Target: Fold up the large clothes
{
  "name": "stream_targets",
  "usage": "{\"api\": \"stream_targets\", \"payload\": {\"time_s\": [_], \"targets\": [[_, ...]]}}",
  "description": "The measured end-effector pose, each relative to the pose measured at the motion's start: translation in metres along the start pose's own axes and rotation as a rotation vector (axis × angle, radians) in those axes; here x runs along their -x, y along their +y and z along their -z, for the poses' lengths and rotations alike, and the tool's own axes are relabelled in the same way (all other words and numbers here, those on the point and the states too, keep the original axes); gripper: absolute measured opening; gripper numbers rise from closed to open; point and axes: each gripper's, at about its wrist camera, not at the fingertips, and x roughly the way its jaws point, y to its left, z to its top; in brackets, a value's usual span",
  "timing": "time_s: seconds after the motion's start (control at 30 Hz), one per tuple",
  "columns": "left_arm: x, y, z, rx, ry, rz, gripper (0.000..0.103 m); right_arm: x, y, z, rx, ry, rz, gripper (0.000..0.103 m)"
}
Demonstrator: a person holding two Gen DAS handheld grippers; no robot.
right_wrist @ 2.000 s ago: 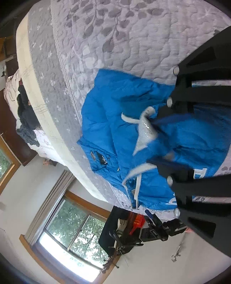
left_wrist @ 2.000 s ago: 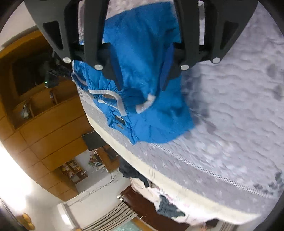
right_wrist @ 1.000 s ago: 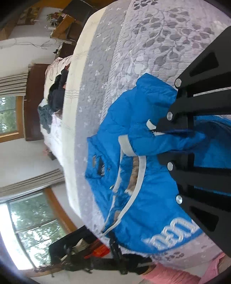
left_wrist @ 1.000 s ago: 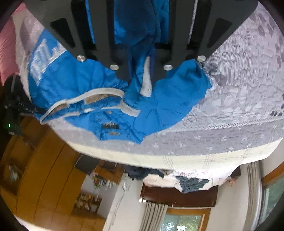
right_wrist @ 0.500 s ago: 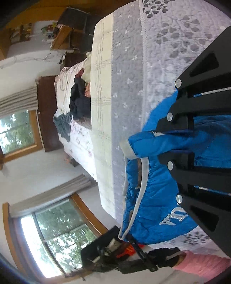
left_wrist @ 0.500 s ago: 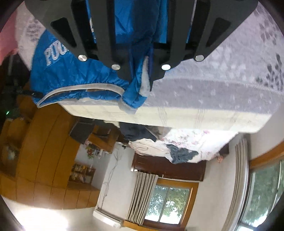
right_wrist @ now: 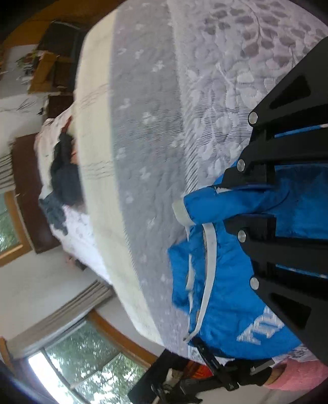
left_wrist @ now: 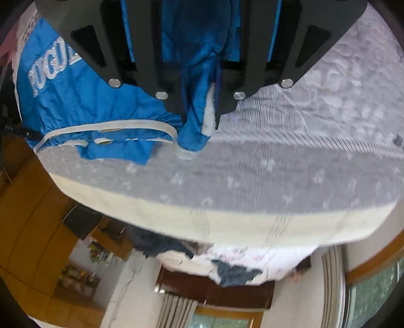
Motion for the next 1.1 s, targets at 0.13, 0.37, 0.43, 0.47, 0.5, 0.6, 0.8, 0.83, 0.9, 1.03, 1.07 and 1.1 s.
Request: {"api": "stream_targets", "payload": {"time_s": [0.13,0.37,0.43,0.47,0.5,0.6,0.8,0.83,0.9,1.03,1.07,1.1], "targets": [[-0.013,0.008,0.003,0.032,0.047,-0.009,0.029,-0.025,-0.009,0.009,-0.035,0.039,0.016,0.018],[0.039,0.025,0.013,0.08,-0.007,0.028,0.038,0.018,-0.008,0.021,-0.012,-0.013,0.035,0.04],[0.063,0.027,0.029,0.066,-0.025,0.026,0.041,0.038,-0.01,0.033,0.0,-0.025,0.002,0.041],[0.072,0.025,0.035,0.055,-0.029,0.023,0.041,0.05,-0.012,0.044,0.006,-0.027,-0.018,0.041],[0.081,0.024,0.045,0.046,-0.035,0.025,0.042,0.056,-0.013,0.05,0.007,-0.026,-0.025,0.041],[0.11,0.018,0.081,0.017,-0.056,0.048,0.043,0.074,-0.02,0.081,-0.008,-0.001,-0.059,0.045],[0.138,0.01,0.14,0.023,-0.066,0.083,0.043,0.092,-0.029,0.141,-0.028,0.036,-0.102,0.046],[0.137,0.009,0.148,0.023,-0.057,0.079,0.042,0.092,-0.029,0.147,-0.038,0.042,-0.113,0.039],[0.133,0.01,0.154,0.024,-0.032,0.067,0.041,0.093,-0.031,0.156,-0.053,0.042,-0.105,0.025],[0.127,0.012,0.164,0.016,-0.021,0.042,0.041,0.089,-0.036,0.163,-0.068,0.049,-0.098,0.015],[0.125,0.014,0.163,0.017,-0.018,0.044,0.042,0.083,-0.038,0.165,-0.083,0.065,-0.099,0.015],[0.123,0.015,0.164,0.017,-0.017,0.044,0.042,0.08,-0.039,0.166,-0.082,0.07,-0.099,0.015]]}}
